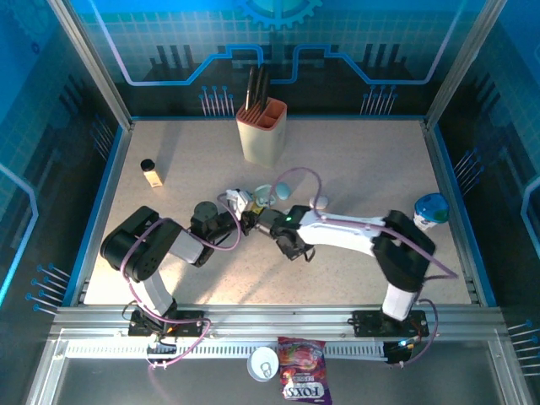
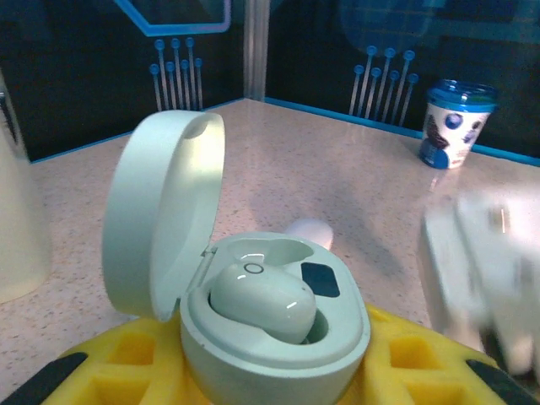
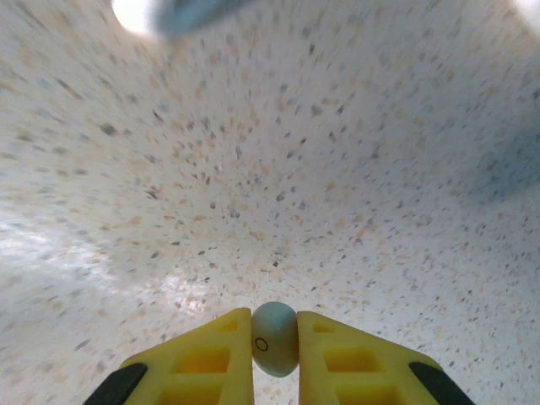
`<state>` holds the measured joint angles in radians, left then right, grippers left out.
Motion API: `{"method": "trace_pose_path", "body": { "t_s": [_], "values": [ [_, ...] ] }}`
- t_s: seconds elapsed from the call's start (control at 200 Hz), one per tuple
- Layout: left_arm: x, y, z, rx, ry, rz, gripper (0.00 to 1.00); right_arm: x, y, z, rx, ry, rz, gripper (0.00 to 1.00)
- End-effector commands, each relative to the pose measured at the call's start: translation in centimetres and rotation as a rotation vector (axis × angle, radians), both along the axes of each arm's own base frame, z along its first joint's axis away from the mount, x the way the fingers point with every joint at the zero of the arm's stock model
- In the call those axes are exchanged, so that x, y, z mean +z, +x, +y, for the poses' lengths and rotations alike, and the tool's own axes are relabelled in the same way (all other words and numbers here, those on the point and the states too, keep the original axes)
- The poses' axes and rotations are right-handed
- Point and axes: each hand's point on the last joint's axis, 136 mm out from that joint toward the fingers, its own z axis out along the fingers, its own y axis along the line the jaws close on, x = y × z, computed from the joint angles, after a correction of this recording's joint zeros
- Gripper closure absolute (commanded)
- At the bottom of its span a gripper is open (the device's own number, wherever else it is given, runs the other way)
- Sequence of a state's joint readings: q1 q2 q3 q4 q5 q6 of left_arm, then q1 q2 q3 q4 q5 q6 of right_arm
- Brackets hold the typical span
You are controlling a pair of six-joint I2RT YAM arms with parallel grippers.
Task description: Insert wireless bluetooth earbuds into charging case
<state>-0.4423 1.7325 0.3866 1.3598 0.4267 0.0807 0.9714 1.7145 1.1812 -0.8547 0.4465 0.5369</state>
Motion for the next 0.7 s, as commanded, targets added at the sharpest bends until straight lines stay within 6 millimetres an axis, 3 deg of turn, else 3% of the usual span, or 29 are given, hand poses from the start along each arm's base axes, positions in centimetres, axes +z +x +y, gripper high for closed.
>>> {"method": "trace_pose_path", "body": {
  "t_s": [0.0, 0.24, 0.375, 0.51, 0.695],
  "values": [
    [1.1, -2.3, -1.1, -0.132, -0.012, -0.057, 0.66, 3.4, 0.8, 1.9, 0.088, 0.238, -0.032, 0.83],
    [0.9, -4.2, -2.1, -0.267, -0.026, -0.030, 0.66, 10.0, 0.4, 4.9, 0.226, 0.735, -0.041, 0.85],
    [1.2, -5.3, -2.7, -0.340, -0.039, -0.025, 0.66, 12.8, 0.3, 5.6, 0.277, 0.895, -0.079, 0.86],
    [1.3, -6.3, -2.9, -0.401, -0.050, -0.008, 0.66, 14.3, 0.6, 5.7, 0.297, 0.945, -0.098, 0.86],
    [1.6, -6.7, -3.0, -0.423, -0.055, -0.012, 0.66, 14.4, 0.9, 5.9, 0.306, 0.948, -0.085, 0.86]
  ]
}}
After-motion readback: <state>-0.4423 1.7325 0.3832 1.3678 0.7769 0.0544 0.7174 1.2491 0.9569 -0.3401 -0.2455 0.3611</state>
